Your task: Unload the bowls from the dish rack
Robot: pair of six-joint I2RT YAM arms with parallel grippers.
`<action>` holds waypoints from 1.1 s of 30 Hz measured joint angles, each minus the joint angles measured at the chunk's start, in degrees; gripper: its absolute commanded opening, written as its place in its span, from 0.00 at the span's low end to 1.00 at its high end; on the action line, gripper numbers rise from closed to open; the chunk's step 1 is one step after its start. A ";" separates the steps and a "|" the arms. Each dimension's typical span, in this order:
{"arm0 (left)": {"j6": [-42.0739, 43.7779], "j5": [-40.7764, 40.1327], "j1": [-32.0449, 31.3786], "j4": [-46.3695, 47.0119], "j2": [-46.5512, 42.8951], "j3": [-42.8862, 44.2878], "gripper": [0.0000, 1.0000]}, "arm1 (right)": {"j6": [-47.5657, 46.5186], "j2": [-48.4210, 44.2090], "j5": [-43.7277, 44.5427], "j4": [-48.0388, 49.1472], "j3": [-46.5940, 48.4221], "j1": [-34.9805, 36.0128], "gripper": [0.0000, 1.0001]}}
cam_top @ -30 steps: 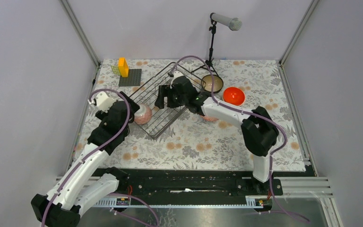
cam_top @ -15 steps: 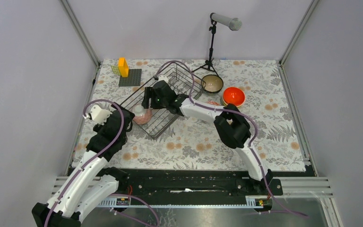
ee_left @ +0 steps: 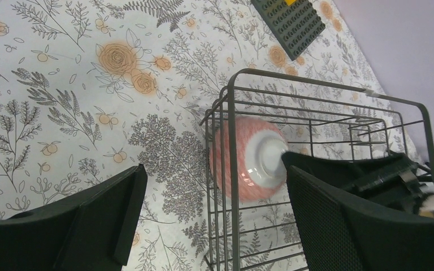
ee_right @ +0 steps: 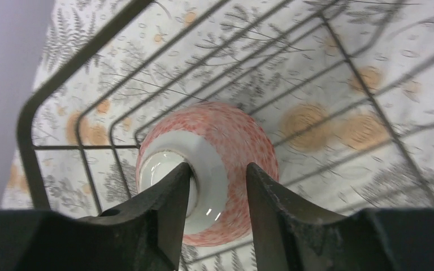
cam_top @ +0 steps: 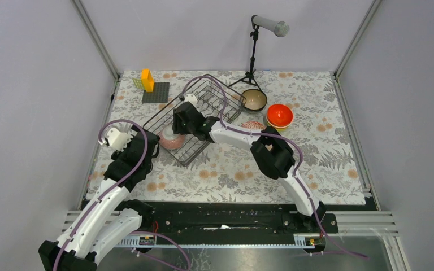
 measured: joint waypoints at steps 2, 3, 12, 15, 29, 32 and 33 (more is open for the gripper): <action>-0.15 0.13 0.00 -0.15 0.63 0.00 0.98 | -0.85 -2.95 2.14 0.17 -3.96 0.33 0.44; -0.11 0.24 0.00 -0.20 0.83 0.00 0.98 | -1.25 -4.09 3.04 -0.04 -5.38 0.35 0.43; 5.99 7.02 0.00 6.23 2.16 -0.92 0.98 | -4.96 -12.04 9.90 -2.67 -14.71 0.20 0.39; 8.48 9.68 0.00 8.79 2.86 -0.94 0.98 | -5.97 -12.26 9.49 -3.10 -14.88 0.20 0.39; 17.09 17.59 1.70 17.25 13.03 5.16 0.74 | -7.02 -12.39 5.92 -3.28 -17.14 -0.50 0.54; 17.73 19.17 3.17 19.37 16.59 6.97 0.63 | -5.29 -12.50 1.81 -1.57 -17.51 -1.95 0.63; 17.97 19.61 3.61 19.76 17.81 7.48 0.61 | -4.39 -12.72 0.52 -0.50 -17.97 -2.56 0.67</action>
